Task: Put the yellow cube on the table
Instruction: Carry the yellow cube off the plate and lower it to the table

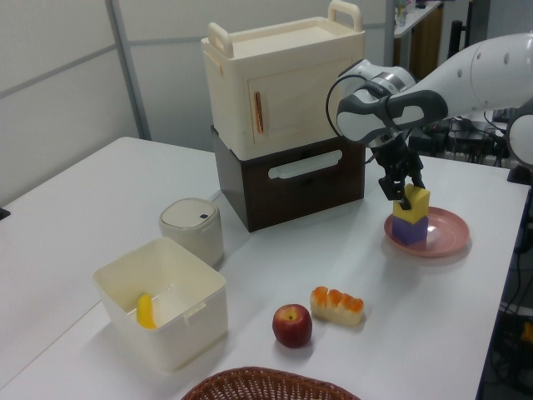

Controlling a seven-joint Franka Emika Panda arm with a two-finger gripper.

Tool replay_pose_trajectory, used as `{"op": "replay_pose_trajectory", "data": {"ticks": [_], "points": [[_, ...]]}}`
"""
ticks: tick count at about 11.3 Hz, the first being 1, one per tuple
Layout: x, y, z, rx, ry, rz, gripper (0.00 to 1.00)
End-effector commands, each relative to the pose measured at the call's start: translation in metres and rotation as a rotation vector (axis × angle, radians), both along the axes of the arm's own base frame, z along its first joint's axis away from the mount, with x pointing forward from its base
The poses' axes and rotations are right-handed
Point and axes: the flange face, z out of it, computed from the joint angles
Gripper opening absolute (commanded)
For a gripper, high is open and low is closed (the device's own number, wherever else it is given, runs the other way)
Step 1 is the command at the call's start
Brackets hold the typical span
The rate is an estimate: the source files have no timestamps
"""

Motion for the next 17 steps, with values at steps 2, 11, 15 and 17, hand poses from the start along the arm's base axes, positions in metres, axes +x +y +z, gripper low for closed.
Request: {"op": "replay_pose_trajectory", "data": {"ticks": [2,11,15,17], "points": [[0.0,0.0,0.013,0.02,-0.018,0.062,0.34],[0.059,0.162,0.06,0.141,-0.122,0.171,0.38],[0.073,0.228,0.057,0.137,-0.113,0.252,0.55],[0.074,0.23,0.059,0.124,-0.115,0.261,1.0]]}}
